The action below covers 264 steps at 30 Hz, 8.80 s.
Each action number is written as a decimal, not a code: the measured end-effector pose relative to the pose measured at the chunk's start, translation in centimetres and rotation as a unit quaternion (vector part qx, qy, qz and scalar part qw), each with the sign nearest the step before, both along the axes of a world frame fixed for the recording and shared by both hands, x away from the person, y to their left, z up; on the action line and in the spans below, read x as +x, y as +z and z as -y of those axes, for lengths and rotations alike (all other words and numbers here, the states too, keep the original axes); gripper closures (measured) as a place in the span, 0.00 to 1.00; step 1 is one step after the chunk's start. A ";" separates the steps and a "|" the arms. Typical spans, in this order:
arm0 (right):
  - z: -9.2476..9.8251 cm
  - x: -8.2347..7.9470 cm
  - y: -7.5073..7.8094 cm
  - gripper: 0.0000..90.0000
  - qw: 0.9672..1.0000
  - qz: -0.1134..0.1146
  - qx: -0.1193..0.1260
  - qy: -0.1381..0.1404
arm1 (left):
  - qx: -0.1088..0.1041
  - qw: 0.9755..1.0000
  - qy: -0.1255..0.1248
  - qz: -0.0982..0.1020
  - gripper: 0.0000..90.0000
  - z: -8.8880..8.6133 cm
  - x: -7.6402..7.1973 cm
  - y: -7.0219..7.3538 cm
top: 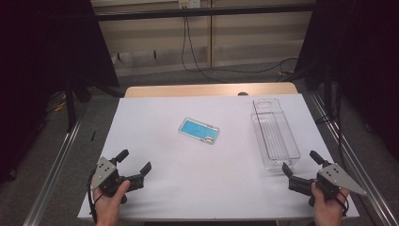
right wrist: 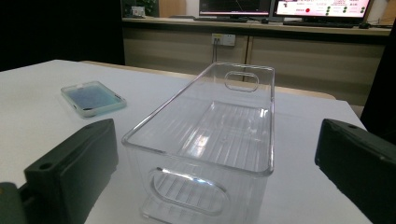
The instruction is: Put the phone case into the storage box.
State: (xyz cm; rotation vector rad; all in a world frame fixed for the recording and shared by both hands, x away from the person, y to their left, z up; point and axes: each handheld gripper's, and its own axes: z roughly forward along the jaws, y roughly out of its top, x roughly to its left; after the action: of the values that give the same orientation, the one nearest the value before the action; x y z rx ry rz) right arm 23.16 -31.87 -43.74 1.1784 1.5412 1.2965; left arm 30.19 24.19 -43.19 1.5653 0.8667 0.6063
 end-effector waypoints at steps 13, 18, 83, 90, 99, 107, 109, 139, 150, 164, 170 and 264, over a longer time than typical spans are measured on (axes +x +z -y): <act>0.0 0.0 -0.2 0.00 1.000 -0.006 0.006 0.004 | 0.005 1.000 -0.006 -0.014 0.04 0.6 -0.2 -0.1; 0.1 0.0 -0.3 0.00 1.000 -0.009 0.008 0.005 | 0.003 1.000 -0.017 -0.015 0.04 1.2 0.2 -0.1; -0.2 -0.4 -0.3 0.00 1.000 -0.018 0.009 0.016 | 0.006 0.991 -0.134 0.021 0.02 11.8 8.6 4.2; -0.2 -0.4 -0.3 0.00 1.000 -0.016 0.010 0.016 | 0.039 0.989 -0.137 0.030 0.02 12.5 9.9 4.4; -0.1 -0.5 -0.3 0.00 1.000 -0.016 0.010 0.015 | 0.032 0.991 -0.127 0.028 0.02 13.5 11.8 4.4; 0.0 -0.5 -0.3 0.00 1.000 -0.016 0.011 0.014 | 0.023 0.991 -0.126 0.027 0.03 14.0 13.1 4.8; 0.0 -0.5 -0.3 0.00 1.000 -0.015 0.010 0.014 | 0.026 0.992 -0.122 0.027 0.03 14.0 13.4 4.9; 0.0 -0.6 -0.3 0.00 1.000 -0.017 0.012 0.018 | 0.039 0.995 -0.077 0.040 0.15 15.5 19.1 4.5; 0.1 -0.7 -0.3 0.00 1.000 -0.016 0.012 0.019 | 0.054 0.995 -0.075 0.034 0.39 16.3 20.3 3.8; 0.1 -0.7 -0.3 0.00 1.000 -0.014 0.012 0.018 | 0.027 0.995 -0.095 0.016 0.88 16.1 20.8 3.7; 0.1 -0.7 -0.3 0.00 1.000 -0.013 0.012 0.019 | 0.035 0.994 -0.101 0.000 1.00 16.1 20.9 3.5; 0.1 -0.8 -0.3 0.00 0.999 -0.016 0.017 0.024 | 0.220 0.932 -0.121 -0.263 1.00 17.0 26.0 -1.5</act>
State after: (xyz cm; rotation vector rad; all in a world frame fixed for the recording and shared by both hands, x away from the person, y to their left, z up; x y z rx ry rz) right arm 22.32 -31.95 -44.05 1.1947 1.5857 1.3458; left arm 56.18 7.19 -44.69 2.2668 0.9466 0.2009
